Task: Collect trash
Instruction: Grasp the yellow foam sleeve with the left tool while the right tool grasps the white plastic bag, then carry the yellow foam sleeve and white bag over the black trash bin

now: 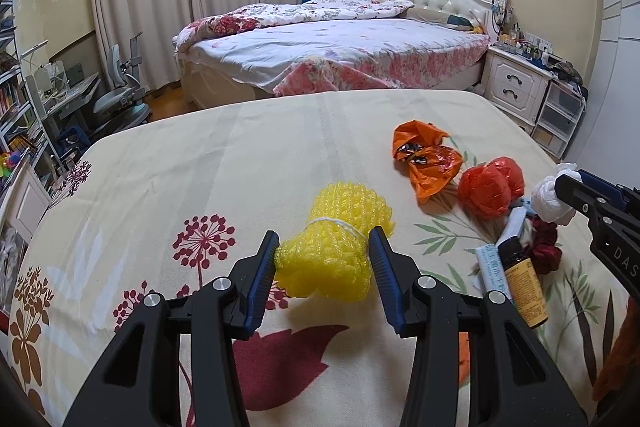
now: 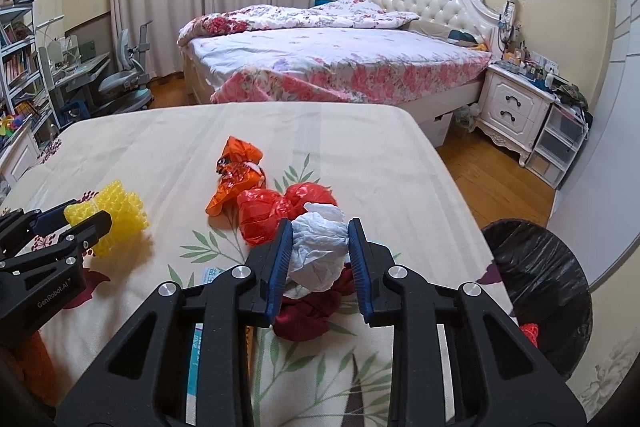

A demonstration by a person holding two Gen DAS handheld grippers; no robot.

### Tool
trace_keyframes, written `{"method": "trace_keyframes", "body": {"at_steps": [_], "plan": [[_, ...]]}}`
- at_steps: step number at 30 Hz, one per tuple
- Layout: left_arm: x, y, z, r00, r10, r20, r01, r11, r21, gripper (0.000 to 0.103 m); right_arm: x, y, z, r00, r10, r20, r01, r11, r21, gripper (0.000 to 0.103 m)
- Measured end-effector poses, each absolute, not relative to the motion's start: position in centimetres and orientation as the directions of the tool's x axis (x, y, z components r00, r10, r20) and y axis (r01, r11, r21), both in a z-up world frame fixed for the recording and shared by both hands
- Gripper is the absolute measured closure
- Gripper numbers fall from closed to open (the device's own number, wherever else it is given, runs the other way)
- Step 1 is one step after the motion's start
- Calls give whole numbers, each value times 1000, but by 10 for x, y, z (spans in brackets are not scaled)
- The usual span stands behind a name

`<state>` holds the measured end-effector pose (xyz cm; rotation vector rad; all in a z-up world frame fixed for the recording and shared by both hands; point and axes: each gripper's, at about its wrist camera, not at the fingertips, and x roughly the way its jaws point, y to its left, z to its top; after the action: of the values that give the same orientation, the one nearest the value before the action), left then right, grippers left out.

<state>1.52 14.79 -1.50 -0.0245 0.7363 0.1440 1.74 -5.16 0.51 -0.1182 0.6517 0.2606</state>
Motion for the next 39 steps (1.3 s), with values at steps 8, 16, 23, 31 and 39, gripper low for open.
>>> {"method": "trace_keyframes", "body": {"at_steps": [8, 16, 23, 31, 39], "plan": [[11, 115, -1, 763, 71, -642, -79, 997, 16, 56, 12, -92, 13, 789, 141, -598, -198, 980, -30, 75], [16, 58, 6, 782, -31, -622, 42, 999, 3, 56, 7, -152, 16, 812, 42, -582, -74, 997, -32, 75], [30, 0, 10, 781, -136, -610, 163, 987, -11, 56, 8, -210, 13, 814, -46, -579, 44, 999, -19, 75], [53, -63, 8, 777, -196, -598, 259, 966, 19, 56, 13, -256, 1, 804, -109, -585, 132, 991, -2, 75], [74, -102, -1, 761, -218, -611, 307, 951, 43, 56, 23, -285, -9, 790, -151, -595, 193, 981, 8, 75]]}}
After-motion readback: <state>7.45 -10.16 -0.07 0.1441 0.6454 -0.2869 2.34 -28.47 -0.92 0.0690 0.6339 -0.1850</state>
